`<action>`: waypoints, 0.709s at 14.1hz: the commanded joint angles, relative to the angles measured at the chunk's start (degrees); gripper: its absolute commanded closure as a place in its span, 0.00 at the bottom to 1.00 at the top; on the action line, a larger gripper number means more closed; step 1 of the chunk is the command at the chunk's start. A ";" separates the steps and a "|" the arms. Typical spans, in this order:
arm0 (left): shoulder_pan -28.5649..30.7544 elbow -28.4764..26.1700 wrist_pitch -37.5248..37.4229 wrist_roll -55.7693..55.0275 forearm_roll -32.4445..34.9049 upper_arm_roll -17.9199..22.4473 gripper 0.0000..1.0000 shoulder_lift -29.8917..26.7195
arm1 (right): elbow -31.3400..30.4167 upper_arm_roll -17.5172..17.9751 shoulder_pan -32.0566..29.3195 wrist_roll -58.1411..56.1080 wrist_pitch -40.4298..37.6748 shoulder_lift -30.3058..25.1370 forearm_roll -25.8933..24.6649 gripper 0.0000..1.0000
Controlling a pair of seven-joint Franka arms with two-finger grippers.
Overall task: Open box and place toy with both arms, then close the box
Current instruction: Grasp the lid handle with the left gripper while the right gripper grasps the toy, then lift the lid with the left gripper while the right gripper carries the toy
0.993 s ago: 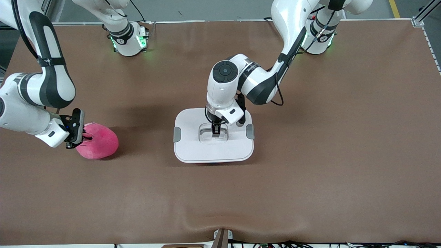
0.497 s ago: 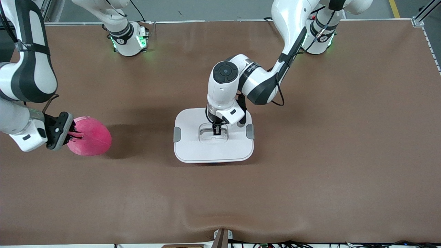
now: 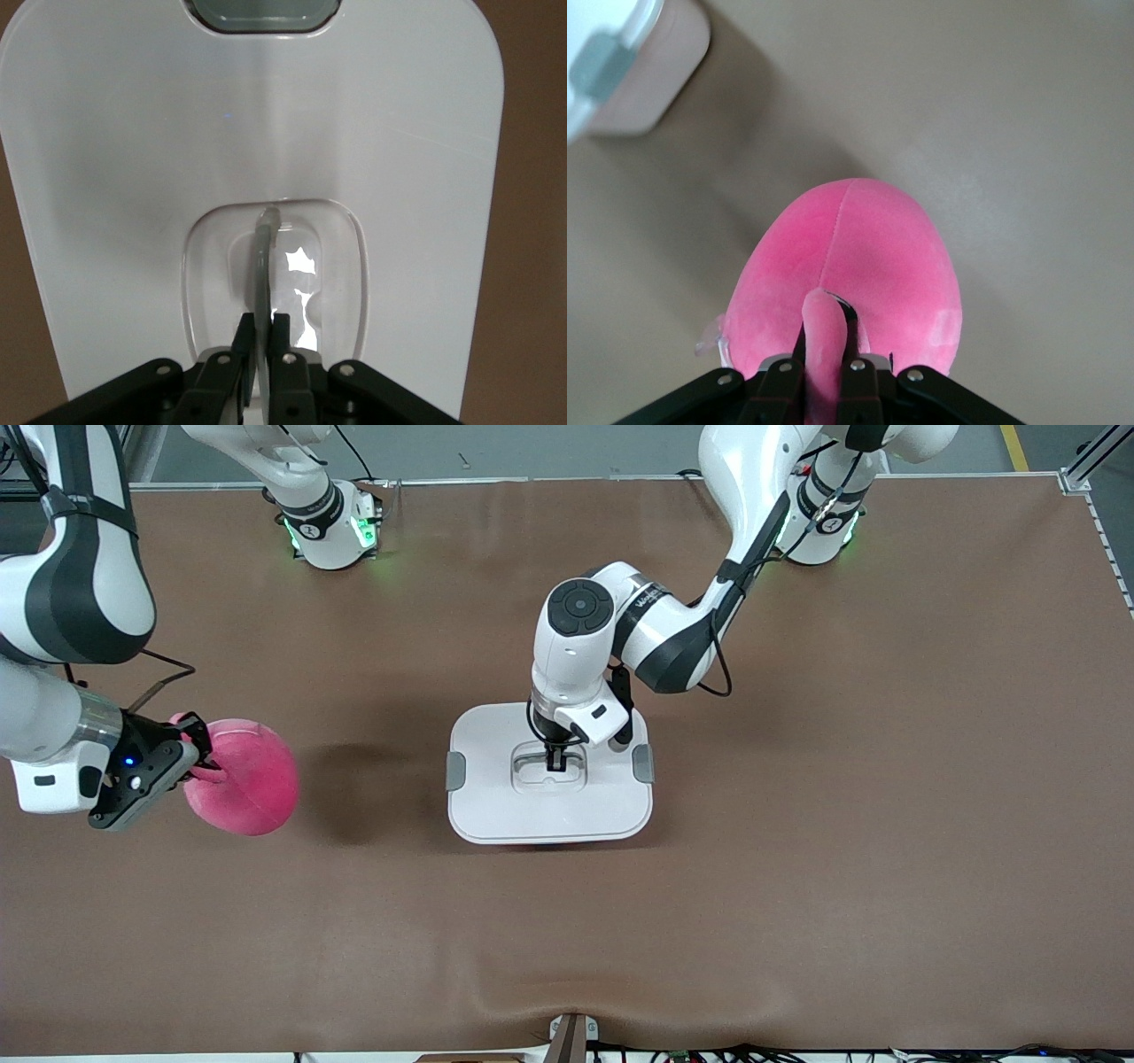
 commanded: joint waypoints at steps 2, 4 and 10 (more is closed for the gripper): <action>-0.39 0.03 -1.31 -0.95 0.81 0.51 1.00 -1.06 | 10.61 -0.26 0.20 12.84 -1.02 9.10 7.87 1.00; -0.39 0.11 -1.31 -0.95 0.81 0.51 1.00 -1.06 | 16.67 -0.26 0.11 18.02 -0.50 14.11 8.59 1.00; 0.31 -0.15 -1.74 -0.86 0.64 0.51 1.00 -2.47 | 24.70 -0.08 1.16 32.45 3.98 21.08 11.90 1.00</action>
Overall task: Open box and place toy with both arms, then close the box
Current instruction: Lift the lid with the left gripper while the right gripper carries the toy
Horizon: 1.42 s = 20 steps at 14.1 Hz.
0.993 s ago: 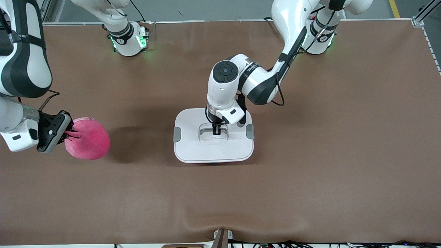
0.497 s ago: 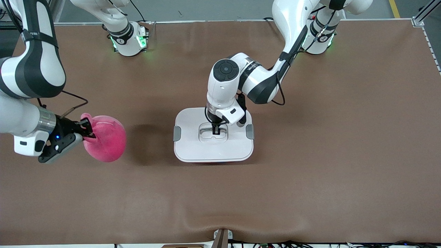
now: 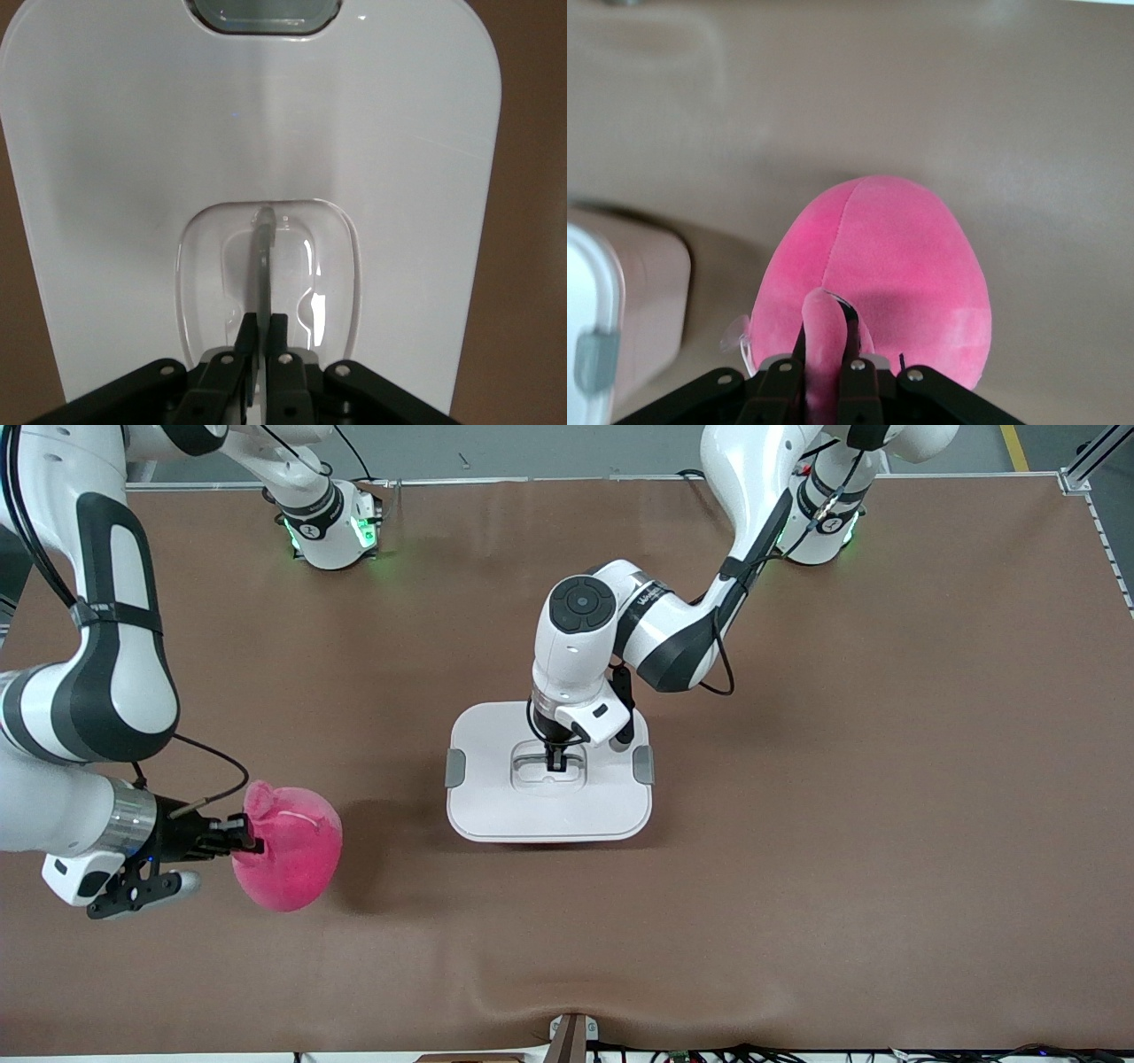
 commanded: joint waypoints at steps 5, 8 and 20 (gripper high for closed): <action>0.40 -0.37 -4.33 -0.66 0.55 0.28 1.00 -3.75 | 3.39 -0.07 0.44 8.14 -0.44 1.89 7.10 1.00; 1.72 -0.37 -6.96 -0.31 0.46 0.28 1.00 -6.47 | 3.48 0.19 1.93 11.41 -3.15 1.54 7.19 1.00; 16.82 -5.54 -9.87 15.32 1.34 0.37 1.00 -15.35 | 3.57 0.28 18.88 38.72 -11.17 -4.27 9.91 1.00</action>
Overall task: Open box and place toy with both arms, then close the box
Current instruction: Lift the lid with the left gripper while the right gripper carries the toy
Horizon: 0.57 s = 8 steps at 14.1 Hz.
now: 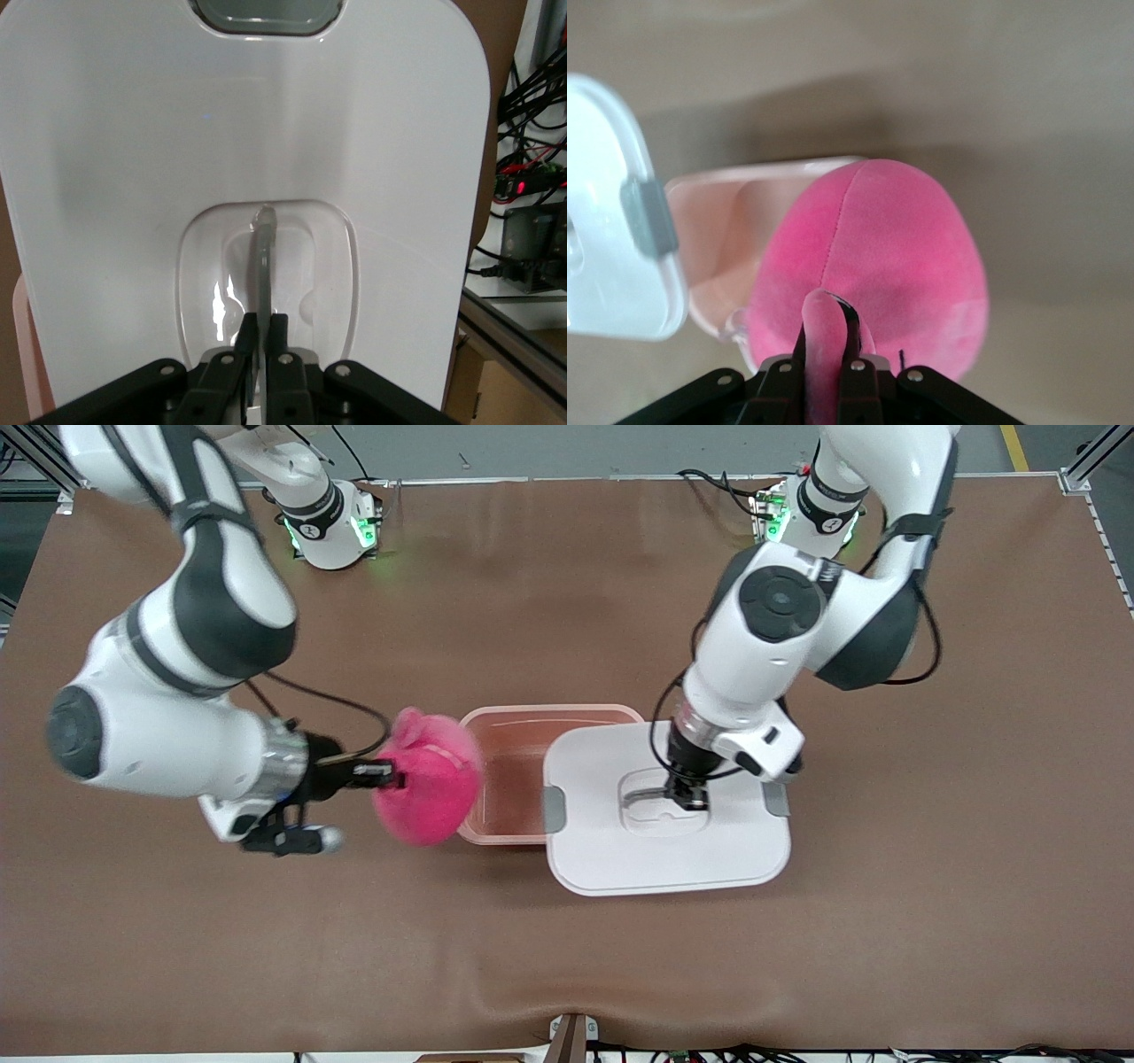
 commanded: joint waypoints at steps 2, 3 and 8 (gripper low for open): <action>4.74 -6.45 -0.34 7.97 1.13 -0.66 1.00 -6.02 | -0.39 -0.81 4.97 10.18 0.04 -0.61 1.36 1.00; 6.06 -7.77 -0.34 10.08 1.13 -0.75 1.00 -7.25 | -0.57 -0.81 5.32 10.64 -0.05 -0.52 1.97 1.00; 10.02 -9.90 -0.08 13.70 0.69 -0.93 1.00 -8.49 | -1.27 -0.89 6.02 9.50 0.47 0.35 5.58 1.00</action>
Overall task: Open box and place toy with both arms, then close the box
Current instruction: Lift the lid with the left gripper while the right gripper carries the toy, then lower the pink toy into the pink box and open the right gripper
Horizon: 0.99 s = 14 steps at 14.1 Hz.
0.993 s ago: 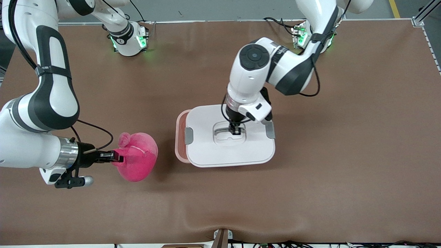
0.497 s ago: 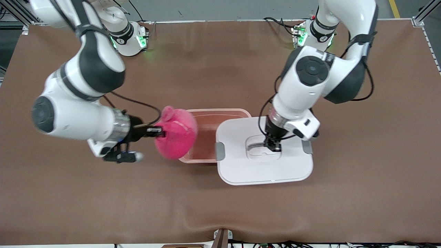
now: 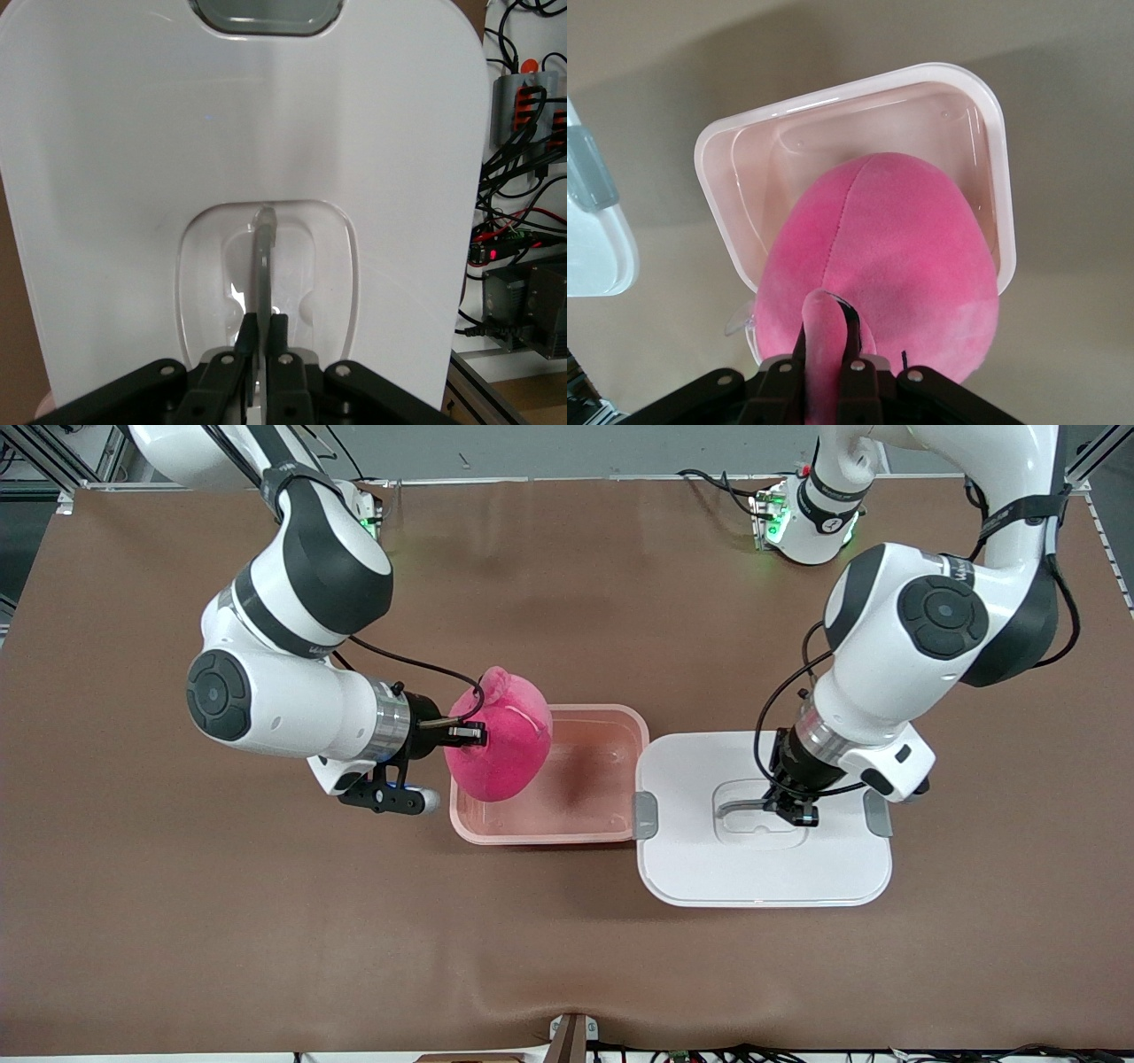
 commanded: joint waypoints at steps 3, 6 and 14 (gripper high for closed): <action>3.63 -2.72 0.46 4.84 -0.24 -0.92 1.00 -2.20 | -0.57 -0.31 0.73 -5.68 2.72 1.82 1.20 1.00; 5.03 -2.90 0.55 6.33 -0.95 -1.01 1.00 -2.90 | -0.92 -0.31 0.47 -8.77 2.81 2.18 0.85 1.00; 6.63 -4.39 0.81 9.68 -4.46 -1.01 1.00 -4.13 | -2.76 -0.40 0.73 -13.61 6.50 4.46 -0.64 1.00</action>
